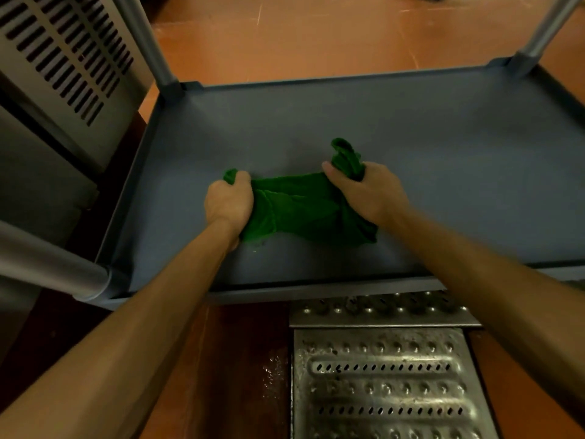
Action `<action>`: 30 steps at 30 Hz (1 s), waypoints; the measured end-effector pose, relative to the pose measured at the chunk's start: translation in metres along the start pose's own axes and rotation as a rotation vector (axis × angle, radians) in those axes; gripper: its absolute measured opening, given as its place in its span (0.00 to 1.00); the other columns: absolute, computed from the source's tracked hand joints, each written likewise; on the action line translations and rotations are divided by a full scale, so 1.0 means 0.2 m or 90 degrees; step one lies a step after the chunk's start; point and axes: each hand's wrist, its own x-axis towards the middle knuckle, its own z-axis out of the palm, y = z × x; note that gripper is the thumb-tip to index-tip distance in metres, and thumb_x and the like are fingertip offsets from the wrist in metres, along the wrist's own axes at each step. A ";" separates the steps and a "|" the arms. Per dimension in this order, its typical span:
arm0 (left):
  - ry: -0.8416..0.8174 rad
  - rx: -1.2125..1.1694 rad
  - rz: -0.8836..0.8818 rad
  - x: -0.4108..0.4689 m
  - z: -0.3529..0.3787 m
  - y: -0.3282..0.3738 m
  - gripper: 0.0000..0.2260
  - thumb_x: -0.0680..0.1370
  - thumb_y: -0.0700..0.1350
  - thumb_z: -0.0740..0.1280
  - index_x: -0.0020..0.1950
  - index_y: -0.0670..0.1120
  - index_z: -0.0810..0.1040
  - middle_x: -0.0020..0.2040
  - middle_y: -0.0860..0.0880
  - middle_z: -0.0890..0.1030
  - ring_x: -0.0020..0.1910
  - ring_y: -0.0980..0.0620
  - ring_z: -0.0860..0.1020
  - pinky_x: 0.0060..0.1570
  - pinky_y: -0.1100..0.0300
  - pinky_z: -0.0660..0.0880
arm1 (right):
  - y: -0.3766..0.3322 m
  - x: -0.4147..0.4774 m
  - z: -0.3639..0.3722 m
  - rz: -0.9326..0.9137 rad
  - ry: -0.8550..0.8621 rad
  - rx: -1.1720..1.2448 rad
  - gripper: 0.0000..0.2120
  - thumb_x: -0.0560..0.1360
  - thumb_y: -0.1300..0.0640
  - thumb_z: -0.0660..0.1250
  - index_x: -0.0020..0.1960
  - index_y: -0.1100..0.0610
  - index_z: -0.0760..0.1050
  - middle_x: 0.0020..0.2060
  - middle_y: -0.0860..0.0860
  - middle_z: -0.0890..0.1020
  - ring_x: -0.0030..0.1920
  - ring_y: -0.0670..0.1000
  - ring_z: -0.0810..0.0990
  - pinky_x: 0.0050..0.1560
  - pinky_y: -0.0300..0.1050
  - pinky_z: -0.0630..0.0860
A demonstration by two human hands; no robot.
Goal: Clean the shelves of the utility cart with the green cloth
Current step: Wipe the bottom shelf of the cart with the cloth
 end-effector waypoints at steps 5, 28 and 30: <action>-0.090 0.068 0.027 -0.02 -0.16 -0.06 0.18 0.78 0.52 0.69 0.37 0.38 0.77 0.34 0.41 0.78 0.34 0.43 0.80 0.39 0.42 0.81 | 0.11 -0.06 -0.11 -0.013 -0.061 0.018 0.25 0.74 0.37 0.67 0.48 0.62 0.79 0.41 0.56 0.84 0.41 0.53 0.83 0.43 0.53 0.81; -0.150 0.568 0.579 -0.18 -0.11 -0.20 0.22 0.82 0.53 0.52 0.65 0.45 0.78 0.61 0.45 0.79 0.60 0.44 0.76 0.64 0.47 0.70 | 0.15 -0.31 0.11 -0.053 -0.056 -0.457 0.32 0.81 0.38 0.47 0.79 0.53 0.49 0.79 0.57 0.51 0.78 0.59 0.47 0.76 0.65 0.49; -0.141 0.571 0.576 -0.17 -0.10 -0.21 0.23 0.82 0.54 0.51 0.66 0.45 0.78 0.62 0.46 0.79 0.62 0.45 0.76 0.65 0.47 0.69 | 0.17 -0.30 0.11 -0.058 -0.065 -0.461 0.35 0.80 0.35 0.44 0.80 0.52 0.45 0.80 0.56 0.46 0.79 0.57 0.43 0.76 0.66 0.46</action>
